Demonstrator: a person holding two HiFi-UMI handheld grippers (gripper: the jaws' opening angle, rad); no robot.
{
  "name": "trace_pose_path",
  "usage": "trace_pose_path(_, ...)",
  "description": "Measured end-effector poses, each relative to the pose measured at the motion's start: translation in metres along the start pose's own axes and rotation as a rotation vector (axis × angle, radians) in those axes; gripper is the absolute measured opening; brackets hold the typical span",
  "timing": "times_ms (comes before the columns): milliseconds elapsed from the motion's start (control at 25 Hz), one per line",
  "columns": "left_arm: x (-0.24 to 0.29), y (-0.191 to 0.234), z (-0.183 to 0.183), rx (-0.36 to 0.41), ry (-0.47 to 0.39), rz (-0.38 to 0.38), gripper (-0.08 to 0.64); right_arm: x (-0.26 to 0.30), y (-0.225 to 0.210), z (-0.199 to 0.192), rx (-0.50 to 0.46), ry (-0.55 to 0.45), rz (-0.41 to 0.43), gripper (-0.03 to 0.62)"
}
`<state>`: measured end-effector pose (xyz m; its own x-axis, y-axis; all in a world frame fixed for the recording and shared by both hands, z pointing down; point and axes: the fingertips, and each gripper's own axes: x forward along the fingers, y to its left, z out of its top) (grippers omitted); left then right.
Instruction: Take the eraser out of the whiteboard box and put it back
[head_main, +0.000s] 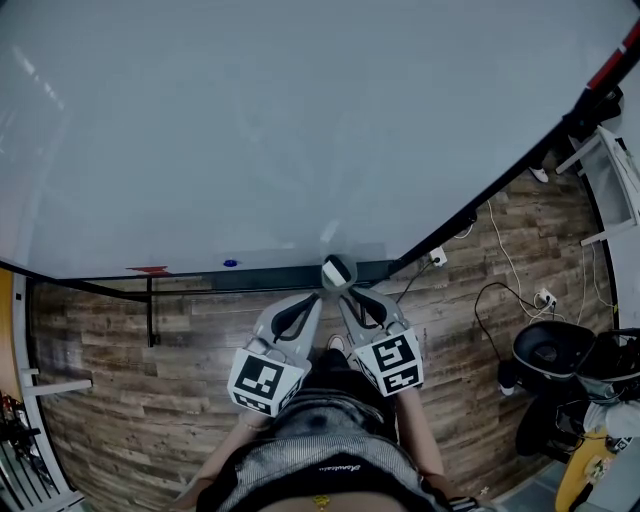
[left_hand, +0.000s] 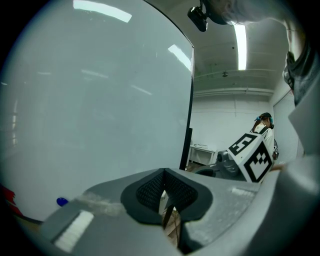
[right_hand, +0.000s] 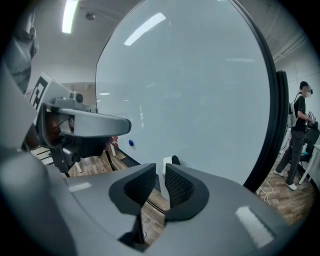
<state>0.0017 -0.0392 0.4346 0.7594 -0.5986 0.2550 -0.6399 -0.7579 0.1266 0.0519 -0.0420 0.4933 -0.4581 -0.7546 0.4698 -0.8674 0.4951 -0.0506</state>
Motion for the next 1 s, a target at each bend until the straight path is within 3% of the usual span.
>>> trace_pose_path(280, -0.001, -0.003, 0.013, -0.016, -0.025, -0.001, 0.002, -0.012, 0.013, 0.038, -0.009, -0.113, 0.032, 0.013)
trace_pose_path(1000, -0.008, -0.005, 0.047, 0.008, -0.109, 0.029, 0.002, -0.036, 0.029, 0.108, -0.048, -0.33, 0.053, 0.001)
